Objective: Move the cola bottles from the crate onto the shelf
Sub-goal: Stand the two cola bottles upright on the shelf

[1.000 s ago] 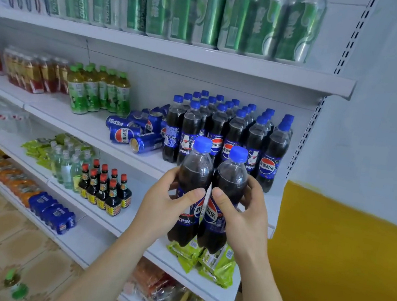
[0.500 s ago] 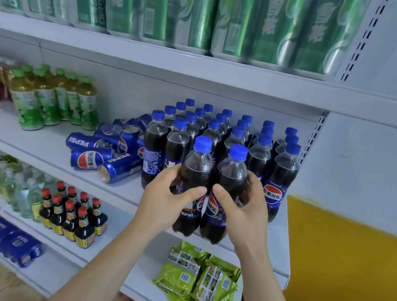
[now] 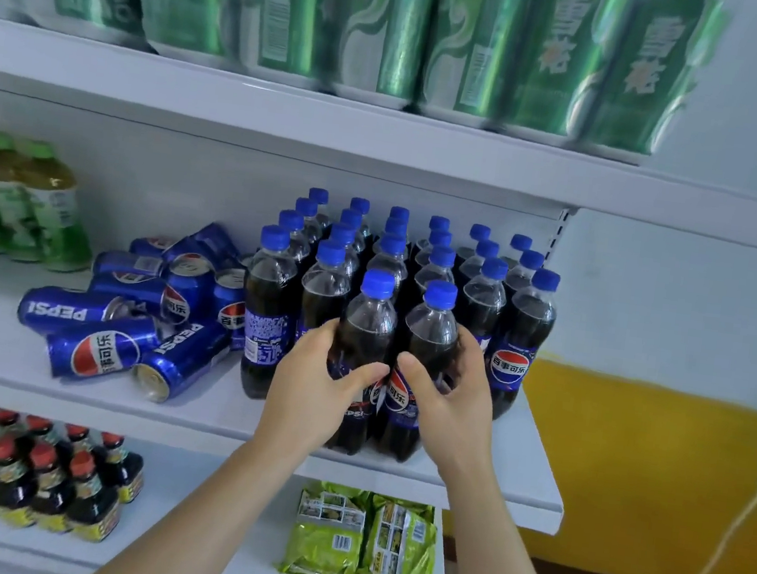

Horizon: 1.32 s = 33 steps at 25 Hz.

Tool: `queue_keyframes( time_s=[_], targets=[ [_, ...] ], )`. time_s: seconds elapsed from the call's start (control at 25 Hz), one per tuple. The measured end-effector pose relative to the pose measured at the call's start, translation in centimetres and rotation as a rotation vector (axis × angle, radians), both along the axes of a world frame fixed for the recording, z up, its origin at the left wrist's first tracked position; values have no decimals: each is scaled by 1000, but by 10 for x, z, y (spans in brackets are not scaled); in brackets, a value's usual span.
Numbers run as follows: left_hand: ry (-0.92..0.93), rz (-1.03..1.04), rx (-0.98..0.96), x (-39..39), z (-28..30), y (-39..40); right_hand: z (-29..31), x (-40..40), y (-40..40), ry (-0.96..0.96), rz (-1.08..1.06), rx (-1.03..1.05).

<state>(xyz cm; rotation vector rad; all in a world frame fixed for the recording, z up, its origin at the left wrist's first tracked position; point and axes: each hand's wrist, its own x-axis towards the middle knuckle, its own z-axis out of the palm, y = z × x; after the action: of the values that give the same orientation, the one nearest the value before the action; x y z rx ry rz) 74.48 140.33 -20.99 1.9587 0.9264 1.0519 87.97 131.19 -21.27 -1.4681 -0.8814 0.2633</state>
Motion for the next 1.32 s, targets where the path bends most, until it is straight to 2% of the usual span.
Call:
queue_keyframes(
  time_s=[0.2, 0.44, 0.76, 1.08, 1.32],
  targets=[
    [24, -4, 3, -5, -21, 2, -13, -6, 0, -115, -53, -143],
    [414, 37, 101, -14, -62, -4, -51, -12, -15, -225, -6, -399],
    [391, 127, 166, -6, -67, 0, -69, -8, -10, -251, -75, -450],
    [463, 162, 239, 11, -68, -2, -75, 0, 3, -210, -165, -463],
    [537, 141, 411, 20, -76, 9, -78, 6, 9, -266, -187, -480]
  ],
)
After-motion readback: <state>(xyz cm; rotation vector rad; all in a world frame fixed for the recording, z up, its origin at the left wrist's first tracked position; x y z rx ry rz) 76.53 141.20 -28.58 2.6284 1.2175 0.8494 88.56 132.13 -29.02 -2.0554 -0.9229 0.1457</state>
